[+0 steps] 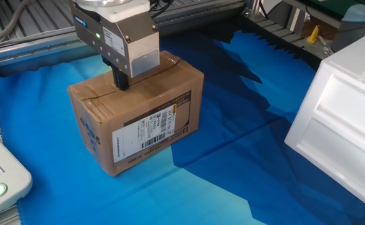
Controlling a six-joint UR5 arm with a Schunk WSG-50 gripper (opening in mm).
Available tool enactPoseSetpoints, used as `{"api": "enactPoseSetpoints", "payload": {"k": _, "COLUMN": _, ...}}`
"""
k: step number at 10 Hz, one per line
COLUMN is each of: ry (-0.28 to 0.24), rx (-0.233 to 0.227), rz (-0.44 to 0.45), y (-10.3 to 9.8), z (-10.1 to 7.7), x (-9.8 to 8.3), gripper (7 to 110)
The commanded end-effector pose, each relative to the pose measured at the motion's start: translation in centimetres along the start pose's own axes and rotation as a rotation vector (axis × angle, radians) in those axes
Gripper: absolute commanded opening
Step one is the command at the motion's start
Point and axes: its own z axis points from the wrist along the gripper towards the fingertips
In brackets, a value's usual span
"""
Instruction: Cover the box
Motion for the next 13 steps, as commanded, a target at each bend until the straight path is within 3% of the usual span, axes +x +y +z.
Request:
{"api": "enactPoseSetpoints", "payload": {"k": 1, "ry": -0.011, "rx": -0.01, "rz": 0.003, "y": 0.24, "z": -0.17, "x": -0.31, "gripper": 7}}
{"api": "enactPoseSetpoints", "payload": {"k": 5, "ry": -0.008, "rx": -0.012, "rz": 0.003, "y": 0.33, "z": -0.95, "x": -0.49, "gripper": 7}}
{"api": "enactPoseSetpoints", "payload": {"k": 13, "ry": -0.01, "rx": -0.012, "rz": 0.006, "y": 0.36, "z": -0.38, "x": -0.7, "gripper": 7}}
